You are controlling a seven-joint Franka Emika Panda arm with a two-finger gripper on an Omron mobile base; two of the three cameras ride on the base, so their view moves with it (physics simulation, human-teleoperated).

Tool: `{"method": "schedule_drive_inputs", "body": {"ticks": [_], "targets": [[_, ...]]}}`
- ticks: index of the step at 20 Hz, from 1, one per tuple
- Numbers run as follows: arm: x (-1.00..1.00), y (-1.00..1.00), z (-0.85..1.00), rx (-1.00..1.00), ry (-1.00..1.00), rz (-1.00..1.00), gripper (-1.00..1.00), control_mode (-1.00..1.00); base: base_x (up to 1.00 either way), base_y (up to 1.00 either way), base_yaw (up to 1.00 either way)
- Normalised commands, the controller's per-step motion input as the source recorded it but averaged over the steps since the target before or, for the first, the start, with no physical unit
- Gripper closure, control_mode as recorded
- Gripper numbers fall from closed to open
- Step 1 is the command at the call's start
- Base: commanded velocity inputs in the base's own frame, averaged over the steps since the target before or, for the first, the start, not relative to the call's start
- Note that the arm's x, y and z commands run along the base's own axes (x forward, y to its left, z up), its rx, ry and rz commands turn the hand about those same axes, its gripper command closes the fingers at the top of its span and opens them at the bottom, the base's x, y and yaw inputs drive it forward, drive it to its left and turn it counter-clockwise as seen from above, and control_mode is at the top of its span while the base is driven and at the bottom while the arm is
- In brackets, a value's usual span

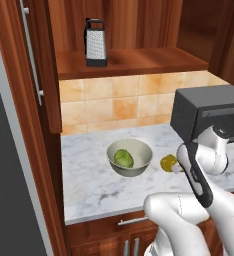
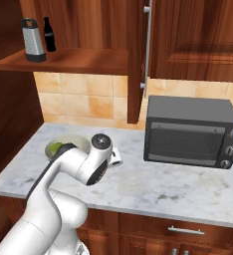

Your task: Pick the cheese from the fridge and the cheese grater from the cabinet and place them next to the salad bowl.

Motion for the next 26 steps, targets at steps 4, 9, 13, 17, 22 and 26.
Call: {"method": "schedule_drive_inputs", "body": {"ticks": [4,9,13,17,22,26], "targets": [[0.46,0.03,-0.19,0.0,-0.01,0.0,1.0,-1.0,0.0,0.0,0.0],[0.41,0.0,0.0,0.0,0.0,-0.05,1.0,-1.0,0.0,0.0,0.0],[0.48,-0.01,0.0,0.0,0.0,-0.03,1.0,-1.0,0.0,0.0,0.0],[0.47,0.0,0.0,0.0,0.0,0.0,1.0,-1.0,0.0,0.0,0.0],[0.4,-0.13,0.0,0.0,0.0,0.0,1.0,-1.0,0.0,0.0,0.0],[0.15,-0.28,-0.05,0.0,0.0,0.0,1.0,-1.0,0.0,0.0,0.0]]}}
